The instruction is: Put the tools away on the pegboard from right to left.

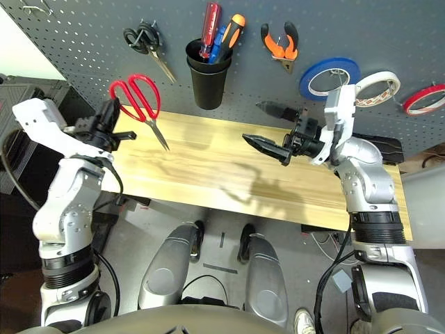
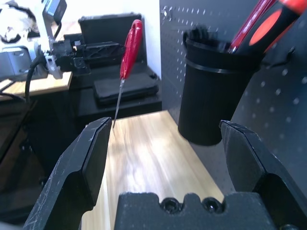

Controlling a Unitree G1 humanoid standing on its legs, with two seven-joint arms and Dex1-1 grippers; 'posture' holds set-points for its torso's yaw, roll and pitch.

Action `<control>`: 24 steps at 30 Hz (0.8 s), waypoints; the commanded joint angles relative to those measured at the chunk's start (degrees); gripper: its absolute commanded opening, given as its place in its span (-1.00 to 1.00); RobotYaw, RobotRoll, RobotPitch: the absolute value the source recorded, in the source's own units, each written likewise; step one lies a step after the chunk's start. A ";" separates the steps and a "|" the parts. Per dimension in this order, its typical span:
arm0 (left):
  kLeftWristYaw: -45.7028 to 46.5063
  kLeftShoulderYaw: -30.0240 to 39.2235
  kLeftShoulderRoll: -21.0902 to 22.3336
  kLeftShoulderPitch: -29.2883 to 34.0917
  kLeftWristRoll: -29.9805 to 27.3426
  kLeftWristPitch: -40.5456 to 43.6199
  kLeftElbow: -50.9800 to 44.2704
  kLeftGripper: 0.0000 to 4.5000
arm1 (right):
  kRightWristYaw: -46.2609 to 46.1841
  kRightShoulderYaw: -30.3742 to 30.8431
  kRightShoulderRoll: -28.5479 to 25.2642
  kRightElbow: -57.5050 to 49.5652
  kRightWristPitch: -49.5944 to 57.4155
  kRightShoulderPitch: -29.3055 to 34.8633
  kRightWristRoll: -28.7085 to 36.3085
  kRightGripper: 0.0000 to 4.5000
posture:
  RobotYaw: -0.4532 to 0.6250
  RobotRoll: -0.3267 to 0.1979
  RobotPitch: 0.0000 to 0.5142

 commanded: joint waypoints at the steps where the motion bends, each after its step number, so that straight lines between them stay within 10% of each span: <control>1: 0.01 1.24 1.48 -2.30 -2.39 0.86 -1.63 -0.99 | -0.56 -2.37 -1.73 -2.57 1.80 -0.18 2.03 1.00 | 0.39 0.25 0.00; 24: -2.75 0.92 8.98 -15.49 1.35 -0.82 17.03 -0.99 | -5.34 -2.65 -2.30 -6.44 6.24 -5.53 4.85 1.00 | 0.29 0.25 -0.06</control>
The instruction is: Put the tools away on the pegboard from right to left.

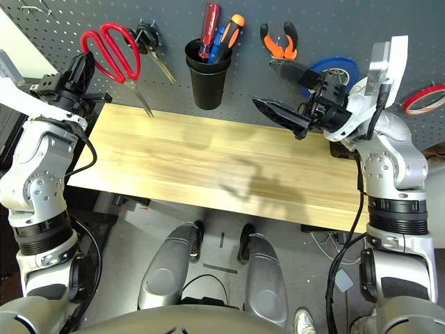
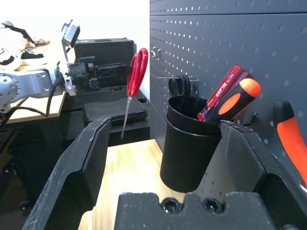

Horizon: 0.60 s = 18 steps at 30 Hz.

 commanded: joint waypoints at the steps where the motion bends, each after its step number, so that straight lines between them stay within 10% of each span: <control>1: -1.30 -1.32 0.65 -1.62 1.76 -1.24 4.11 -0.99 | -0.39 0.21 0.61 -1.02 -0.53 0.38 -0.62 1.00 | 0.29 0.25 -0.06; 15: -7.66 -5.85 1.11 -15.08 9.57 -11.26 34.68 -0.99 | -1.61 2.06 4.40 1.45 -3.94 -0.86 -4.65 1.00 | 0.29 0.25 -0.08; 18: -10.46 -8.60 1.10 -12.80 11.70 -12.47 37.33 -0.57 | -3.50 2.61 6.47 2.47 -6.78 -0.77 -7.00 1.00 | 0.26 0.25 -0.12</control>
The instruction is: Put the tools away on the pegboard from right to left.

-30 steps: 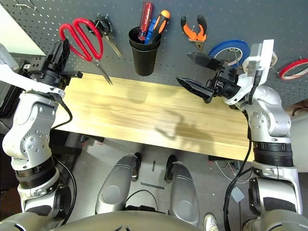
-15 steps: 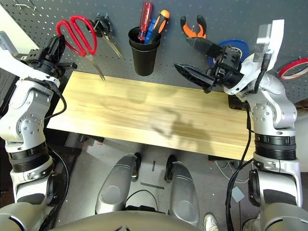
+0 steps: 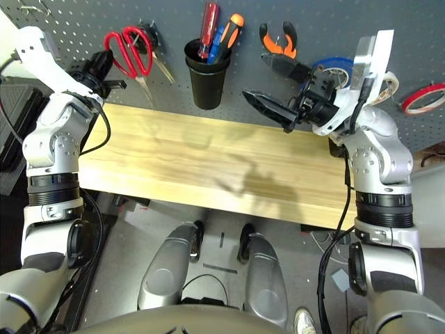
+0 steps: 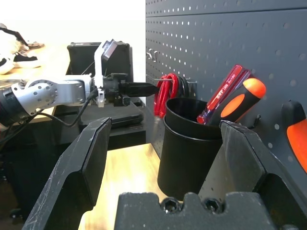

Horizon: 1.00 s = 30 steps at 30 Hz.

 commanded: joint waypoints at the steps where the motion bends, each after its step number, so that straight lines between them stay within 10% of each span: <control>1: -4.29 -3.82 -0.39 4.58 3.12 -2.73 2.69 -0.43 | -2.54 0.49 2.28 1.17 -3.78 0.65 -2.92 1.00 | 0.25 0.25 -0.12; 9: -8.54 -5.48 -0.38 21.55 4.30 -6.59 -8.74 0.96 | -12.72 0.05 8.55 1.27 -10.22 7.31 -9.80 1.00 | 0.26 0.25 -0.10; 30: 0.88 3.84 -1.76 33.74 7.89 -26.45 -1.97 0.98 | -56.73 -11.64 11.67 28.20 -34.17 13.90 -31.03 1.00 | 0.21 0.25 -0.30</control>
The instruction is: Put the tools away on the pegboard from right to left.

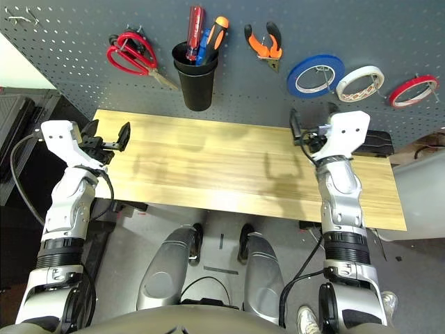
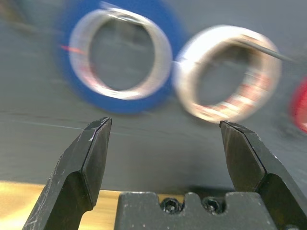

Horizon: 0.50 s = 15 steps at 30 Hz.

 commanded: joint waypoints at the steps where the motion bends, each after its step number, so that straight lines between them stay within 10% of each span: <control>1: 1.18 2.18 0.42 1.40 0.82 -3.97 4.61 0.98 | -4.89 -2.93 -1.69 6.97 -4.79 -0.59 -1.31 1.00 | 0.21 0.25 -0.34; 15: 1.88 4.45 2.01 -1.15 0.68 -10.67 12.60 0.98 | -9.71 -3.40 -5.57 25.56 -14.63 -8.96 -1.05 1.00 | 0.25 0.25 -0.54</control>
